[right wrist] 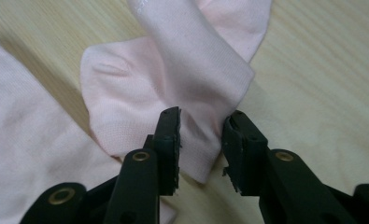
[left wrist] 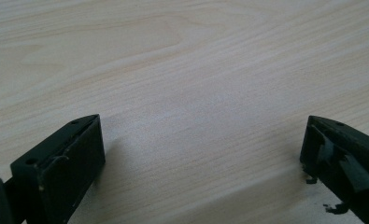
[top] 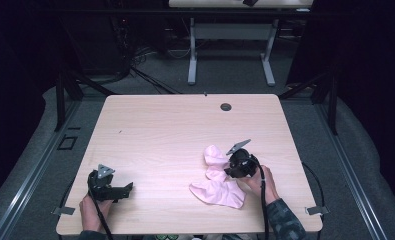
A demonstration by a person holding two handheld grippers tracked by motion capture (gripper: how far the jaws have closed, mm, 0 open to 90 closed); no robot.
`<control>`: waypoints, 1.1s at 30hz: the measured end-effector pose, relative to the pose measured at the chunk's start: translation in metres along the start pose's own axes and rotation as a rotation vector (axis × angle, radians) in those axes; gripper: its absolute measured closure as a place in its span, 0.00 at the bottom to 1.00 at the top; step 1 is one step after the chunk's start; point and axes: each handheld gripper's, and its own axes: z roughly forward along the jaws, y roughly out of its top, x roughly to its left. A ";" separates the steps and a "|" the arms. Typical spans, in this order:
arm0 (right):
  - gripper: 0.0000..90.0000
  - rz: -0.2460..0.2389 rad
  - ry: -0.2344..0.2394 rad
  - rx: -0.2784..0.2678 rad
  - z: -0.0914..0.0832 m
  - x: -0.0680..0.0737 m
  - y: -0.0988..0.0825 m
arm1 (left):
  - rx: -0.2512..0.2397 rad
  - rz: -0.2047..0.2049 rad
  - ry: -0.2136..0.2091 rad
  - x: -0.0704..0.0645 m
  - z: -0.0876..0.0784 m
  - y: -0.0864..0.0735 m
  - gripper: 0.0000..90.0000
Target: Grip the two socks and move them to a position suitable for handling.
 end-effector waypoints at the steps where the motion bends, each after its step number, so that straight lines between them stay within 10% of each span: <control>1: 0.76 -0.011 -0.008 0.002 0.000 -0.001 0.001 | 0.007 -0.001 0.005 -0.001 0.000 0.001 0.00; 7: 0.63 -0.093 -0.113 -0.004 0.001 -0.011 0.009 | -0.009 -0.011 -0.012 -0.011 -0.007 0.013 0.00; 15: 0.44 0.131 -0.011 -0.168 -0.044 -0.006 -0.018 | -0.038 -0.012 -0.180 -0.042 -0.011 0.035 0.00; 26: 0.52 0.236 0.018 -0.139 -0.053 0.026 -0.071 | 0.039 0.197 -0.404 -0.136 0.020 0.064 0.20; 33: 0.57 0.250 0.021 -0.119 -0.044 0.035 -0.079 | 0.054 0.262 -0.457 -0.161 0.033 0.075 0.38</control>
